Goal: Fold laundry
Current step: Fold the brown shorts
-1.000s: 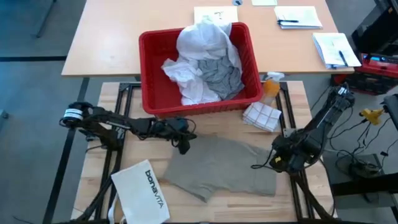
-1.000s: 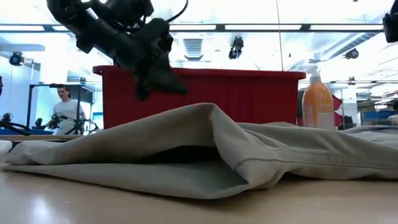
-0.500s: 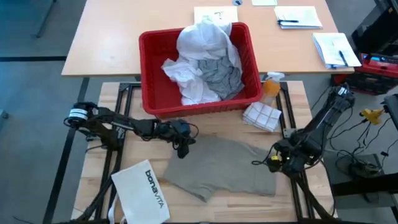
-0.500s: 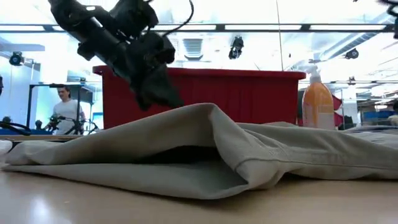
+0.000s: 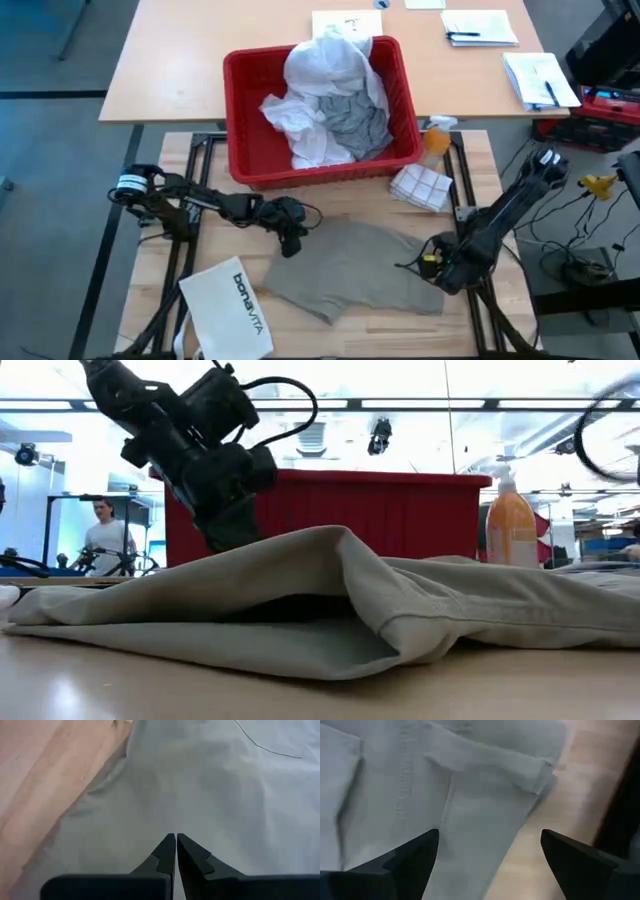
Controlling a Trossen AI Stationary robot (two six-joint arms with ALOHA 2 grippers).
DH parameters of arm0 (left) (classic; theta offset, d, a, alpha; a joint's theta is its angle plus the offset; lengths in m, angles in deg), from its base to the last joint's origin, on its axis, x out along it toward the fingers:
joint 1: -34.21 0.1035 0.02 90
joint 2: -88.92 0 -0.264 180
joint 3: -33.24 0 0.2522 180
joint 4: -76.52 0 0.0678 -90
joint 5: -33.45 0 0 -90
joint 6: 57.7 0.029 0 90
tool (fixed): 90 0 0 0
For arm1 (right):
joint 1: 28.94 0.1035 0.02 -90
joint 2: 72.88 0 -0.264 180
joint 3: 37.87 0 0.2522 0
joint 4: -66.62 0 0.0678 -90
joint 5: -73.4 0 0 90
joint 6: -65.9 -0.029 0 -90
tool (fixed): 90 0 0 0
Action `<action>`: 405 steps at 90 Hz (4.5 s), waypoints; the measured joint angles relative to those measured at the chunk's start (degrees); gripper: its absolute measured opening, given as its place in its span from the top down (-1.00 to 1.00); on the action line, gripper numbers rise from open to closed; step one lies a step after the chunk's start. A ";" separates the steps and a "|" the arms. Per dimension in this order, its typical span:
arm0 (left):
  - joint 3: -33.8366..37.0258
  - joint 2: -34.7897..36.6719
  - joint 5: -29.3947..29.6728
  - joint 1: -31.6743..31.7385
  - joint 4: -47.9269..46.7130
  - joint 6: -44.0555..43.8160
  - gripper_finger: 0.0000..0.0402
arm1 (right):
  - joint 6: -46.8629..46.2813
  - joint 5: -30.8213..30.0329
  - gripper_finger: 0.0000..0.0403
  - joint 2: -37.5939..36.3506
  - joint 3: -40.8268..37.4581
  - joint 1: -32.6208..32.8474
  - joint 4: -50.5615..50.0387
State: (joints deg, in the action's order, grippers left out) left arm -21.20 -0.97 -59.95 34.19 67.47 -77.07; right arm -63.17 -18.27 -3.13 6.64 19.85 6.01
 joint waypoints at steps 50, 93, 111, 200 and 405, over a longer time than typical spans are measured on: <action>0.00 0.02 -0.63 0.00 -1.16 -4.11 1.00 | 0.56 -2.13 -0.18 0.11 -1.97 1.02 3.11; -1.34 1.09 -0.79 0.00 -1.11 -6.36 1.00 | 5.27 -4.94 0.91 0.14 2.37 0.93 -0.13; -6.03 1.92 -2.07 -0.63 -0.81 -2.79 1.00 | 8.59 -6.58 0.90 0.09 6.48 0.76 -2.82; -7.54 0.63 -1.48 -1.05 2.97 2.45 1.00 | 28.43 -11.82 0.98 -0.70 29.72 -14.63 -12.46; -13.42 8.71 2.78 -8.35 -45.52 2.59 1.00 | 62.37 -4.27 0.93 7.72 31.53 -39.84 24.78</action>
State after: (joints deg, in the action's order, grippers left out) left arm -34.62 7.74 -57.17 25.85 21.95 -74.48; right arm -0.79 -22.54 4.59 38.17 -19.99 30.78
